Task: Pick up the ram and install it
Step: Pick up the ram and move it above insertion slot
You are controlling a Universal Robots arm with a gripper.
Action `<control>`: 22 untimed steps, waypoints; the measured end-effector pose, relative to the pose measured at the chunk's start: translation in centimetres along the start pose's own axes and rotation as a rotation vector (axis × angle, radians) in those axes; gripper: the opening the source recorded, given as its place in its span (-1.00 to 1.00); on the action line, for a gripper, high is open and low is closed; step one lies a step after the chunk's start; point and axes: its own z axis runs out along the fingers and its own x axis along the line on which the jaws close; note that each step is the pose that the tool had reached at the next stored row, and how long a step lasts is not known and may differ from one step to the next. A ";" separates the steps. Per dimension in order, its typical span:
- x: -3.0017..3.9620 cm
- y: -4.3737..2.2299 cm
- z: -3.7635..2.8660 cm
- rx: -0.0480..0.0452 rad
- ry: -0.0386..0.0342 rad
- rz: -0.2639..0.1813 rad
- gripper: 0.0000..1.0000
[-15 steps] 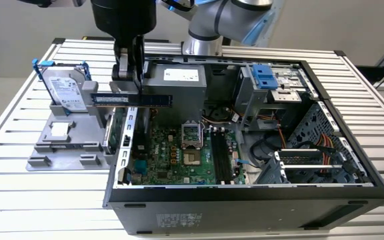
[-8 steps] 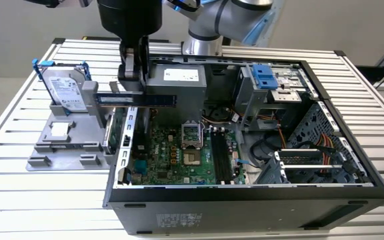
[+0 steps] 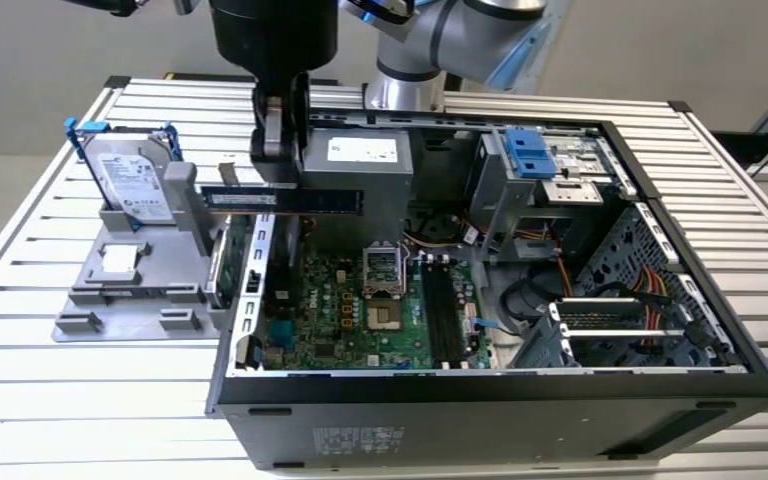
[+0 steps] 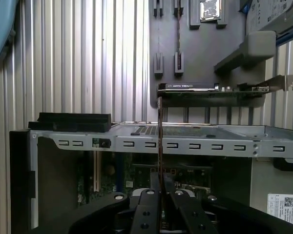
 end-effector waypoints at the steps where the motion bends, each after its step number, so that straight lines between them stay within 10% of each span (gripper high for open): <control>1: 0.00 -0.09 0.00 0.0000 0.0000 0.000 -1.00; 22: 0.00 -2.23 -0.03 0.0000 0.0000 0.000 -1.00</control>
